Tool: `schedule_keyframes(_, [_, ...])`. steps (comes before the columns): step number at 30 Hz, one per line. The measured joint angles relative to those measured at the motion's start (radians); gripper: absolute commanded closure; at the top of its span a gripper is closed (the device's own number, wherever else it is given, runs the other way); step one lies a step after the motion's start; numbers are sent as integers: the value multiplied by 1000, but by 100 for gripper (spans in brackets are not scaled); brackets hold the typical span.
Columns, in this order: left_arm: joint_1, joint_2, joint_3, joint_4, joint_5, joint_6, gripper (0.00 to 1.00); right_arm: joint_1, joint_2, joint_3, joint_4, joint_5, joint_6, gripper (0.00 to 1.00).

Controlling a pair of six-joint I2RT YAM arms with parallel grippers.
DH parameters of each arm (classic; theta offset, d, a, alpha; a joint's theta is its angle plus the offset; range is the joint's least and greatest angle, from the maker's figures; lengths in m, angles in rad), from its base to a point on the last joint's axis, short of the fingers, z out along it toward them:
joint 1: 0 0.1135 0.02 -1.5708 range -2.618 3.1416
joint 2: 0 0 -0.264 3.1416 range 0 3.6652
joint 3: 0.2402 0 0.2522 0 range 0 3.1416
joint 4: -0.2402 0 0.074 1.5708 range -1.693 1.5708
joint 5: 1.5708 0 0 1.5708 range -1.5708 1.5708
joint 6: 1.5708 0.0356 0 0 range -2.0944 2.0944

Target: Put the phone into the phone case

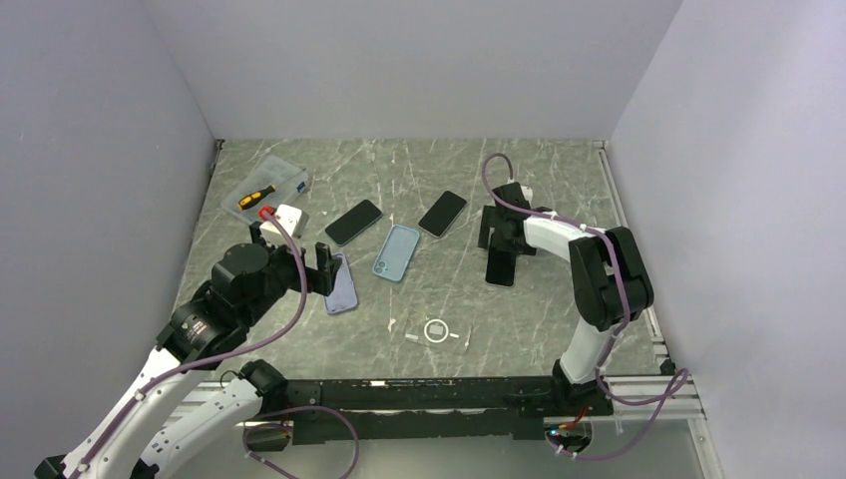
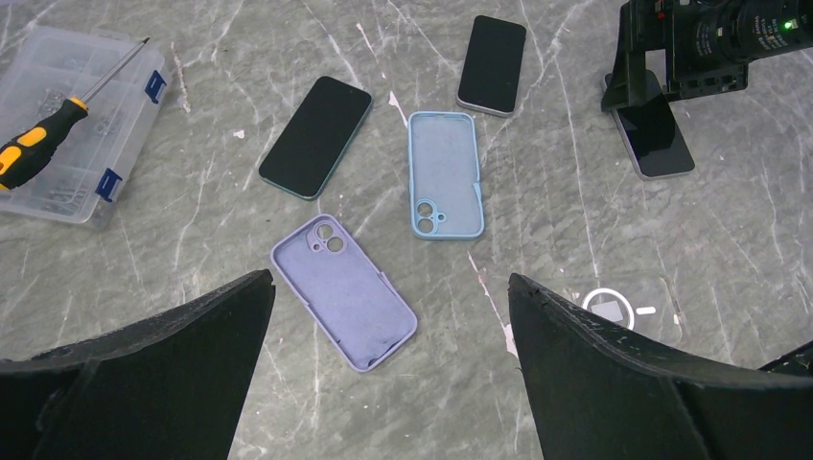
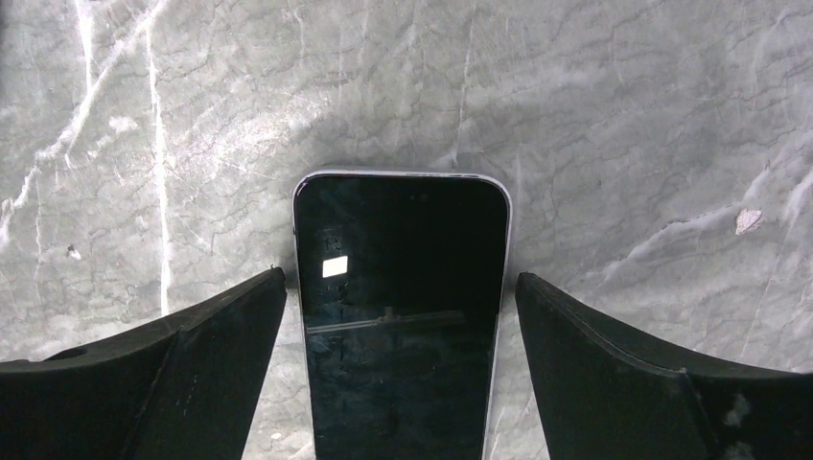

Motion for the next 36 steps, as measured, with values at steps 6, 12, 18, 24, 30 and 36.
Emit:
schedule_keyframes(6, [0,0,0,0,0,0,1,0,0,0,0,3,5,20])
schedule_keyframes(12, [0,0,0,0,0,0,1,-2,0,-5,4,7,6,34])
schedule_keyframes(18, [0,2,0,0,1,0,1,-2,-6,-14,14,6,2,48])
schedule_keyframes(24, [0,21,0,2,13,0,1,7,-16,-24,23,-7,-34,54])
schedule_keyframes(30, [4,103,0,3,43,-1,1,65,-46,-32,28,-44,-109,55])
schedule_keyframes(36, [29,246,37,-7,124,-12,1,132,-95,-57,72,-75,-187,57])
